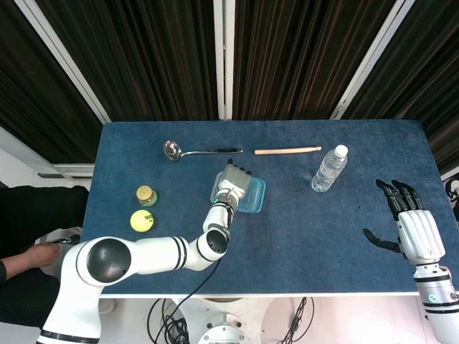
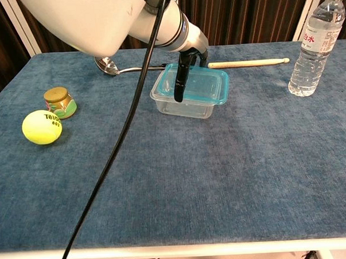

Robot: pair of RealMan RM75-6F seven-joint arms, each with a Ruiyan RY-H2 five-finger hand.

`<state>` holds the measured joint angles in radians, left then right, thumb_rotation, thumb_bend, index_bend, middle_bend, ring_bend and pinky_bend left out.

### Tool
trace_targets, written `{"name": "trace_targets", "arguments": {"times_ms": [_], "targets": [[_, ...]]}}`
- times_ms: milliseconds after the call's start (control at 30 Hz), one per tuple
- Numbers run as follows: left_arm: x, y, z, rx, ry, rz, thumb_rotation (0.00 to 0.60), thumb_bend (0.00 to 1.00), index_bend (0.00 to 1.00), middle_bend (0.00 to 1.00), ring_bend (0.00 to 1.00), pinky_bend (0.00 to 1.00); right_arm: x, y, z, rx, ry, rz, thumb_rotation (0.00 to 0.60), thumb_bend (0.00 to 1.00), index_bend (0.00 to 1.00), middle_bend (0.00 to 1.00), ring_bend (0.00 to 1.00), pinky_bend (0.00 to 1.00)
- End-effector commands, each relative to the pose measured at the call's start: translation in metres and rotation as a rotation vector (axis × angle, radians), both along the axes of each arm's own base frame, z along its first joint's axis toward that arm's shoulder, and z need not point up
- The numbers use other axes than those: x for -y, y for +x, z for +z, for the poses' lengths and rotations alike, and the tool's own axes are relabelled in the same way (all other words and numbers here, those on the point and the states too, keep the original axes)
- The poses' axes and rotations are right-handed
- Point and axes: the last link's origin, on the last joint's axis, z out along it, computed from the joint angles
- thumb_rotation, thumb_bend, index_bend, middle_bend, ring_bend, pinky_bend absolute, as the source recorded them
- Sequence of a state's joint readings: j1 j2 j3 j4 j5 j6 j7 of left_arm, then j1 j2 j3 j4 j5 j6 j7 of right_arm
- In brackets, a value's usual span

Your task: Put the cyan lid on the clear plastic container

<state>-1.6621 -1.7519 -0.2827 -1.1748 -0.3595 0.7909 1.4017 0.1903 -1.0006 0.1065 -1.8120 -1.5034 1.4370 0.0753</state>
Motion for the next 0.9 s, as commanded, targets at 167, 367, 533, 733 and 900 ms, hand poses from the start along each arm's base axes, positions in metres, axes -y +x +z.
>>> {"name": "trace_targets", "arguments": {"times_ms": [167, 367, 533, 733, 900], "targets": [[-0.0023, -0.0038, 0.0003, -0.006, -0.002, 0.003, 0.6, 0.05, 0.33, 0.27, 0.16, 0.07, 0.0001, -0.0001, 0.0003, 0.001, 0.0, -0.001, 0.6, 0.12, 0.0, 0.13, 0.06, 0.08], [-0.0039, -0.0075, 0.0008, -0.005, -0.003, 0.012, 0.6, 0.05, 0.32, 0.26, 0.16, 0.07, -0.0004, -0.0002, 0.0001, 0.002, 0.0, -0.001, 0.6, 0.12, 0.0, 0.13, 0.06, 0.08], [-0.0042, -0.0089, -0.001, -0.008, -0.004, 0.015, 0.6, 0.05, 0.32, 0.25, 0.16, 0.07, -0.0014, -0.0004, 0.0005, 0.001, -0.002, -0.001, 0.6, 0.12, 0.0, 0.13, 0.06, 0.08], [-0.0023, -0.0082, -0.0032, -0.016, -0.006, 0.004, 0.6, 0.05, 0.31, 0.25, 0.14, 0.06, -0.002, -0.0007, 0.0014, 0.002, -0.005, -0.003, 0.6, 0.12, 0.0, 0.13, 0.06, 0.08], [-0.0009, -0.0071, -0.0032, -0.026, 0.001, -0.012, 0.6, 0.05, 0.29, 0.24, 0.14, 0.06, -0.0025, -0.0004, 0.0012, 0.004, -0.003, 0.0, 0.6, 0.12, 0.0, 0.13, 0.06, 0.08]]}}
